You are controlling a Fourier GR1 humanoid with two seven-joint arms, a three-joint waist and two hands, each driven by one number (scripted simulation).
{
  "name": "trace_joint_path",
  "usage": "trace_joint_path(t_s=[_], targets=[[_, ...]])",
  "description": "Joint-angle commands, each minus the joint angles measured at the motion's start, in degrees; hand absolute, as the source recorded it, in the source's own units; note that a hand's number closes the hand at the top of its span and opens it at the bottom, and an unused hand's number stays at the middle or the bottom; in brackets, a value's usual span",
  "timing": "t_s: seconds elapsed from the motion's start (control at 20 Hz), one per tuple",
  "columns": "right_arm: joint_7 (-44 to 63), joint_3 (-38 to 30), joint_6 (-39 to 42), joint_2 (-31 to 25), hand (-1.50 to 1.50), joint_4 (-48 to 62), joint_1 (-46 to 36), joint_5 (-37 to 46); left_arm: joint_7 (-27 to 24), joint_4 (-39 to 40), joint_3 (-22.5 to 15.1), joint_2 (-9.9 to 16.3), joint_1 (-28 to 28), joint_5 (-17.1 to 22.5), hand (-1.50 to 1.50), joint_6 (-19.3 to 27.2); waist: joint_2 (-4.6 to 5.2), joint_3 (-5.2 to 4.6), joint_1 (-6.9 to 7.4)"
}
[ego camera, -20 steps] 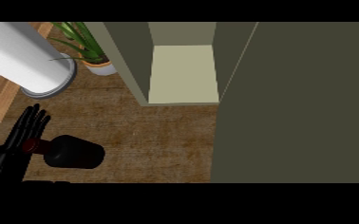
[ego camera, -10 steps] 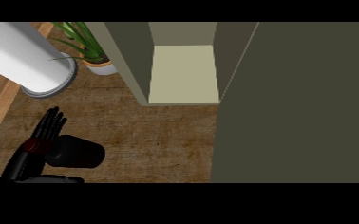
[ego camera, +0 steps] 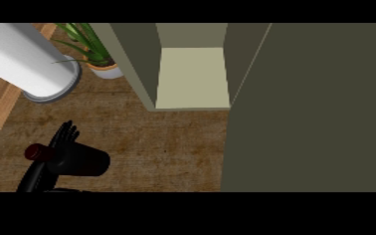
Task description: Pick up the wine, place it into the cabinet and close the cabinet
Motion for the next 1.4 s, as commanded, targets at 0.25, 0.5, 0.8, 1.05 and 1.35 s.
trace_joint_path(t_s=[0.25,0.5,0.8,1.05,1.35], targets=[[7.9,-3.68,-0.32,-1.44,-1.5,-12.36,-1.72,-4.36,-2.52,9.11,1.81,-2.55,-5.51,3.23,-1.5,-2.0,0.18,0.01,0.36],[6.05,-0.04,-0.68,-1.47,-1.5,-13.26,1.25,-1.24,-5.15,14.54,3.4,-3.89,-6.59,5.71,-1.5,-4.06,0.07,-0.01,0.02],[1.71,1.36,0.65,-1.79,-1.5,-11.99,5.27,-0.3,-7.14,19.45,4.48,-4.21,-9.39,7.93,-1.5,-7.25,0.06,0.02,-0.1],[6.68,-0.66,-0.25,-2.6,-1.5,-14.09,2.24,-1.6,-5.5,17.1,2.37,-6.27,-8.48,7.56,-1.5,-7.21,0.04,0.04,0.38],[4.3,2.8,-1.3,-1.43,-1.5,-14.14,4.19,1.44,-5.89,16.13,2.91,-6.23,-9.15,7.72,1.5,-5.76,-0.11,0.05,0.15]])
